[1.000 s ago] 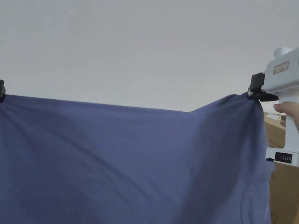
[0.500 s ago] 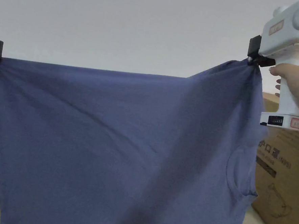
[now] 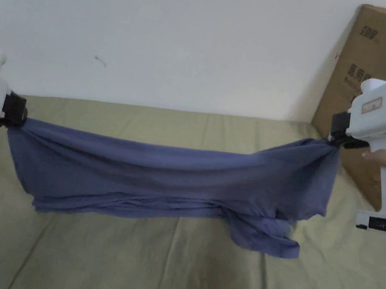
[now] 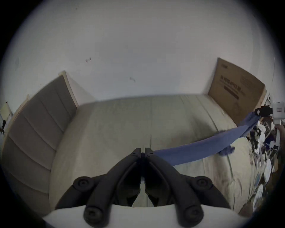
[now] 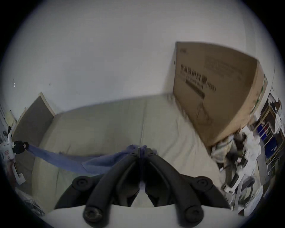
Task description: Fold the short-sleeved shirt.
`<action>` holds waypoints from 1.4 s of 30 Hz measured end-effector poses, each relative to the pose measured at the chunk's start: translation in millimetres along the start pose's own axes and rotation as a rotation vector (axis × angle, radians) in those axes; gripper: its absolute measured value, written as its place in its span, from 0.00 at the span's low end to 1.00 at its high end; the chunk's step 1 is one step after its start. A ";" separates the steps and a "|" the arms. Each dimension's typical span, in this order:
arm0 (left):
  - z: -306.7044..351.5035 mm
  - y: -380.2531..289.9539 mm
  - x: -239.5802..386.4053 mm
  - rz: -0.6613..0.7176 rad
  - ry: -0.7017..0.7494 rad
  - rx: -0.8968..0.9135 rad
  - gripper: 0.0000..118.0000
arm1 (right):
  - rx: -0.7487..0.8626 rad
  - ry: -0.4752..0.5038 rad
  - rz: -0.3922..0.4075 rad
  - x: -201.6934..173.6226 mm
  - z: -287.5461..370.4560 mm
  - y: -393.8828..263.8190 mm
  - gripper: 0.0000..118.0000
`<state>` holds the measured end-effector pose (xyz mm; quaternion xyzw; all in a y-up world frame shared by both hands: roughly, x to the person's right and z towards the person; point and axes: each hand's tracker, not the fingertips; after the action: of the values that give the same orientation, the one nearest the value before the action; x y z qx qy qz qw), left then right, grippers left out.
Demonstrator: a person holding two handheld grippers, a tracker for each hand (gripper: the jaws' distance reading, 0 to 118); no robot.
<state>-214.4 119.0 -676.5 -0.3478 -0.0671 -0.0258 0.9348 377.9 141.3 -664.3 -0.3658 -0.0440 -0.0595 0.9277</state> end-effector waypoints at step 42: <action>118.7 -342.0 34.1 -0.126 -0.125 -0.496 0.48 | -0.568 0.015 0.087 62.8 93.3 -364.7 0.81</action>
<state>-225.9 -62.2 -361.4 -0.5622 -0.1380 -0.0783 0.8116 384.4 -64.3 -342.9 -0.6120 -0.0031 -0.0325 0.7902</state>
